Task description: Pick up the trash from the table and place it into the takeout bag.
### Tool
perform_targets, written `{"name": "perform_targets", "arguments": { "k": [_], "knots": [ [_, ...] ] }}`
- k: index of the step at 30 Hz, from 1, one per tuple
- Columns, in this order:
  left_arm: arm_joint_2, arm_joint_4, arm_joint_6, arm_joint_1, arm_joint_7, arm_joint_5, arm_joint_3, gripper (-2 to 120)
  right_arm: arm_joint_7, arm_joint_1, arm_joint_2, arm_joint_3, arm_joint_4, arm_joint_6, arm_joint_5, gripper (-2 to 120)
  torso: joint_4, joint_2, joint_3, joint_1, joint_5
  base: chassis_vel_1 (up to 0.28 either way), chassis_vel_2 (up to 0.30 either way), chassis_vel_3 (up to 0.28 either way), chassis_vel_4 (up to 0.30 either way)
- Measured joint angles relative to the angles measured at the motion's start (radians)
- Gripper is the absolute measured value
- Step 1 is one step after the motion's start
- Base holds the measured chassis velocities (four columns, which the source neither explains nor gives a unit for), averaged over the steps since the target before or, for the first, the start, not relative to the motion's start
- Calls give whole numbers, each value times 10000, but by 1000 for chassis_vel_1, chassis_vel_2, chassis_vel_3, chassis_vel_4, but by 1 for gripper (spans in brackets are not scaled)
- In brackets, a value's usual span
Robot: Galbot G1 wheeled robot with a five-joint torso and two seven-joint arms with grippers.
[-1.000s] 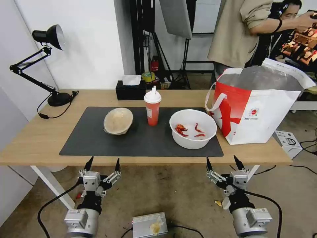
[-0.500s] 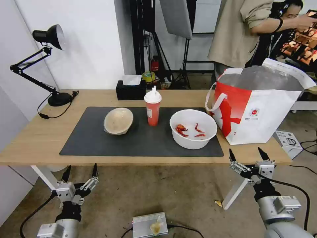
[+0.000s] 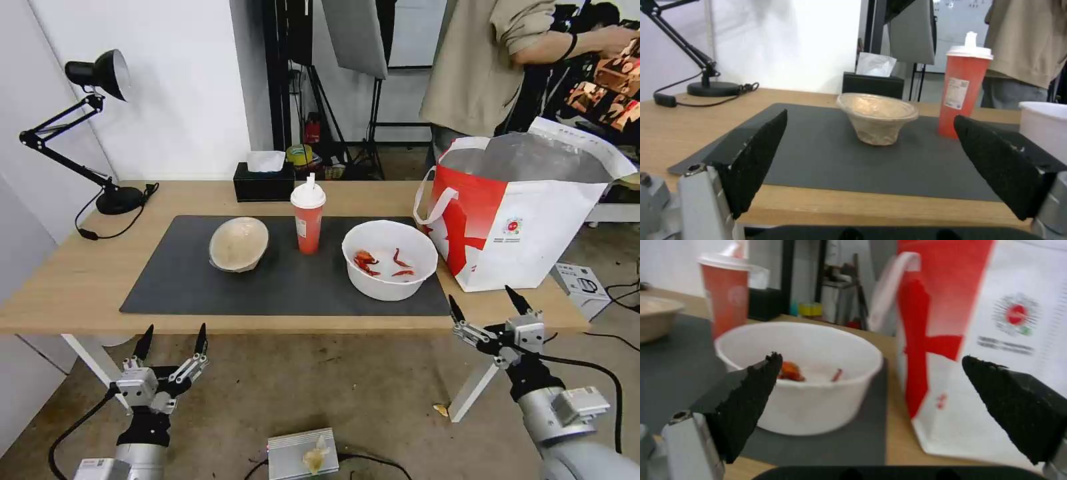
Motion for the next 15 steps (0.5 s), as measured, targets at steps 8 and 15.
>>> {"name": "perform_targets", "arguments": {
  "k": [8, 15],
  "knots": [
    [-11, -108, 83, -105, 101, 188, 185, 100, -302, 727, -1810, -360, -138, -413, 954, 100, 2, 0, 0, 0, -2, 0, 0, 0, 0],
    [-41, -153, 308, -263, 150, 271, 317, 100, -612, 1316, -3107, -598, -344, -508, 1596, 100, 0, -1, 1, 0, 0, 0, 0, 0, 0]
  ]
}}
